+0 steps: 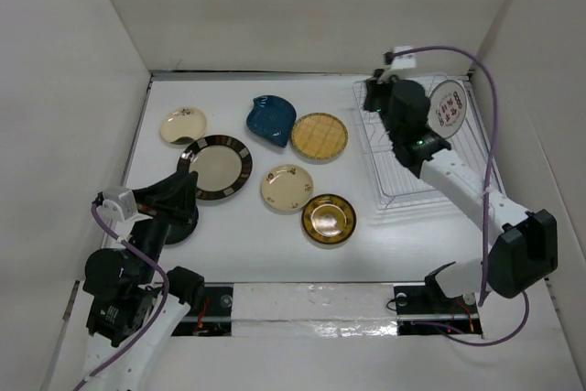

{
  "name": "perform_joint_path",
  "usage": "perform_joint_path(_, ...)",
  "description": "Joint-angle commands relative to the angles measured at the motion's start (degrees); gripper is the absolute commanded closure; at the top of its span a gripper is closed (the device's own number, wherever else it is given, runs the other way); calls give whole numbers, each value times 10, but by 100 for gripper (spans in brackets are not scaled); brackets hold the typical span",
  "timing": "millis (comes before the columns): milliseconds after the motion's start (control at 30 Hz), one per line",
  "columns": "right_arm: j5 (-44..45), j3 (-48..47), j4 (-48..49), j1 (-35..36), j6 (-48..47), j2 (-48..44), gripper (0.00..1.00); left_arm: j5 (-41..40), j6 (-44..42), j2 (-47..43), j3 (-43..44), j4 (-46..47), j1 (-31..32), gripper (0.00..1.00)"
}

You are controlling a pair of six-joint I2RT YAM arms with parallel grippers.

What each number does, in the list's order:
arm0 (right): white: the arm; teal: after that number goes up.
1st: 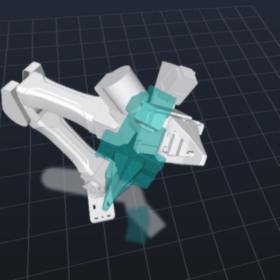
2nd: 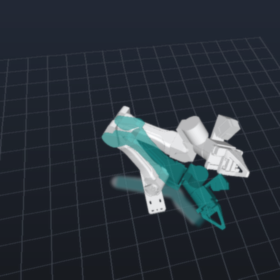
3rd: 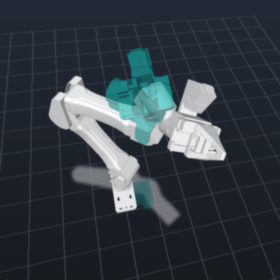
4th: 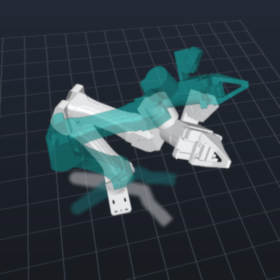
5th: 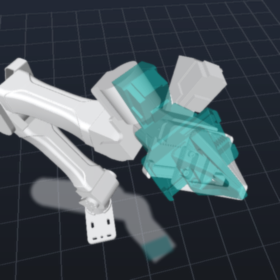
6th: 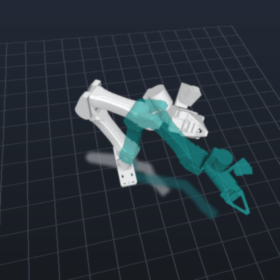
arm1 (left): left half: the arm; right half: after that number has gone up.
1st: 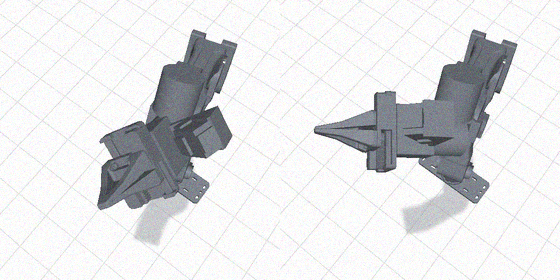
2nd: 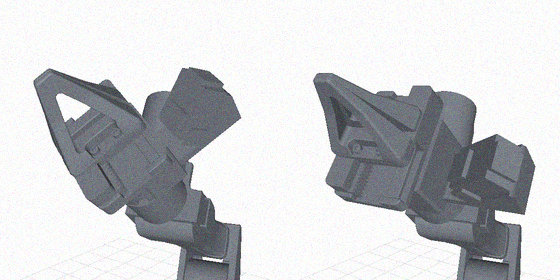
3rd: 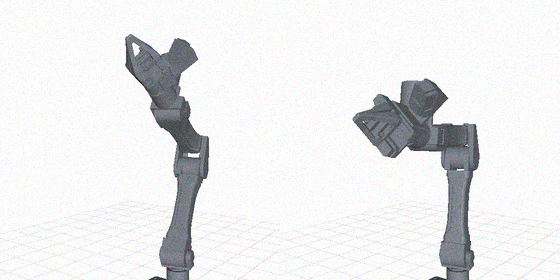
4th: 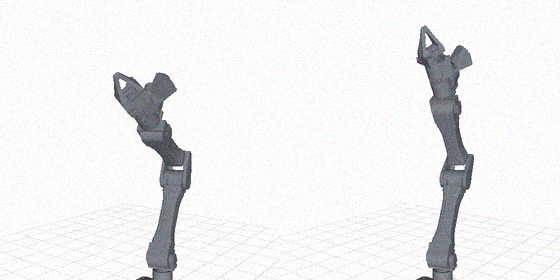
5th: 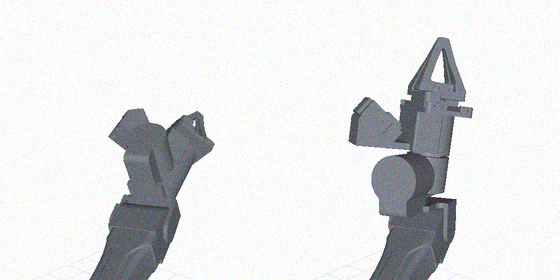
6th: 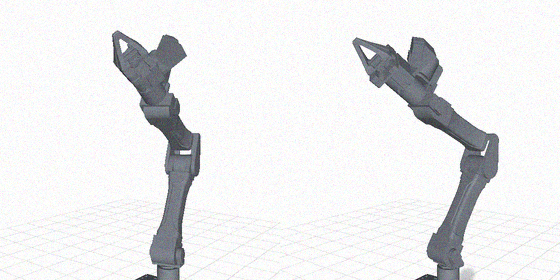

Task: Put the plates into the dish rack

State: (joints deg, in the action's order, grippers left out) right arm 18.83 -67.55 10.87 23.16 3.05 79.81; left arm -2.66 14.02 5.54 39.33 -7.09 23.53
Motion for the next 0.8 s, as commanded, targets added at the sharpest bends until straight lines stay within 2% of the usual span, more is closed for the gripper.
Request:
perform_joint_path(0, -41, -18, -33, 115, 60, 14, 100, -16, 1, 23, 1, 16, 3, 80)
perform_joint_path(33, -55, -18, -44, 171, 67, 24, 100, -22, 2, 26, 1, 16, 3, 85)
perform_joint_path(100, -68, -32, -62, 213, 78, 67, 100, -27, 2, 35, 2, 14, 3, 97)
perform_joint_path(200, -96, -41, -107, 242, 135, 122, 100, -42, 3, 43, 2, 9, 3, 100)
perform_joint_path(267, -102, -29, -108, 242, 150, 140, 93, -49, 3, 47, 1, 9, 3, 100)
perform_joint_path(300, -94, -21, -132, 232, 162, 148, 82, -53, 3, 50, 1, 9, 3, 100)
perform_joint_path(367, -119, -7, -133, 216, 175, 155, 67, -53, 2, 55, 0, 10, 3, 92)
perform_joint_path(433, -148, 13, -139, 191, 188, 165, 56, -46, 1, 66, 0, 12, 3, 77)
perform_joint_path(533, -173, 36, -124, 178, 205, 184, 54, -46, 1, 78, 0, 12, 3, 71)
perform_joint_path(700, -184, 58, -115, 161, 213, 212, 54, -46, 0, 89, 0, 13, 3, 69)
perform_joint_path(767, -214, 65, -93, 155, 216, 220, 54, -45, 0, 90, 0, 13, 3, 68)
